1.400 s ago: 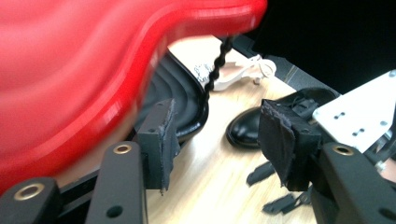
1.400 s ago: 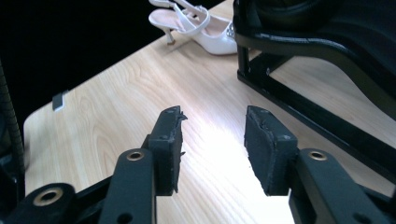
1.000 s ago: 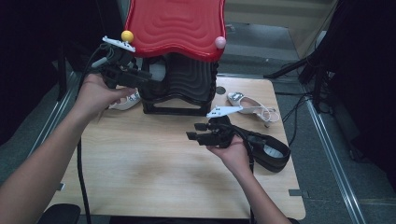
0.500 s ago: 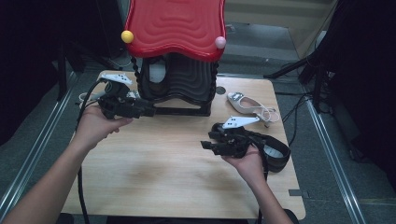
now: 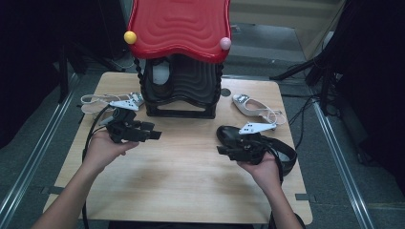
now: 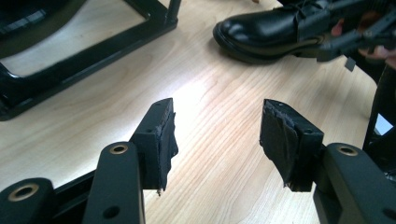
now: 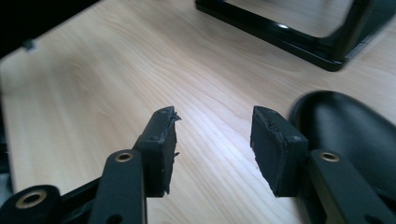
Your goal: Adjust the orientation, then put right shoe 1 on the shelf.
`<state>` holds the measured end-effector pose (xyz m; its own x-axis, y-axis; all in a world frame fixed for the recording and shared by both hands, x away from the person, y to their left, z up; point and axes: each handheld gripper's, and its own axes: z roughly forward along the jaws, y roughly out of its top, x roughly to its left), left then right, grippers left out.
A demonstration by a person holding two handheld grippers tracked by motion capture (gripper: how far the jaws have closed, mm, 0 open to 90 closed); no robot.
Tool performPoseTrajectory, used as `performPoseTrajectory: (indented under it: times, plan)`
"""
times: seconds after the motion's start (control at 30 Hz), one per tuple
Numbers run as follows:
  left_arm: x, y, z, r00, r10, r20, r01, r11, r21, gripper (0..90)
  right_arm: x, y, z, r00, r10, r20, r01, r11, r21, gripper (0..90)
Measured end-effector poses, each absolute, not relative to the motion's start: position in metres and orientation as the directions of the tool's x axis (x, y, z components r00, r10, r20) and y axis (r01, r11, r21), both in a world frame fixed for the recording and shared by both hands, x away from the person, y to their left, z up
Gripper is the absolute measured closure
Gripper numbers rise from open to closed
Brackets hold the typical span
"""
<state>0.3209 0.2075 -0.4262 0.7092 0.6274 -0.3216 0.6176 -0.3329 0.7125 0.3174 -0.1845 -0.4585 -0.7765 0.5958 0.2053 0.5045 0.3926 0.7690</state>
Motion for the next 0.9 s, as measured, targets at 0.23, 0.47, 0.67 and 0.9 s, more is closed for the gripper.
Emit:
performPoseTrajectory:
  times: [0.23,0.47,0.67,0.9]
  plan:
    - [0.315,0.206,-0.444,0.714,0.626,-0.313,0.615,-0.348,0.708,46.9,0.32,-0.195,-0.463,-0.759,0.612,0.222,0.533,0.388,0.752,53.4]
    - [0.317,0.204,-0.452,0.725,0.613,-0.313,0.61,-0.362,0.705,46.9,0.318,-0.209,-0.461,-0.736,0.645,0.206,0.544,0.384,0.746,53.6]
    - [0.323,0.196,-0.457,0.736,0.594,-0.324,0.609,-0.373,0.7,46.9,0.31,-0.23,-0.46,-0.7,0.684,0.203,0.562,0.353,0.748,53.9]
    - [0.33,0.188,-0.463,0.743,0.586,-0.323,0.61,-0.395,0.687,47.2,0.301,-0.26,-0.457,-0.646,0.738,0.194,0.583,0.314,0.749,54.5]
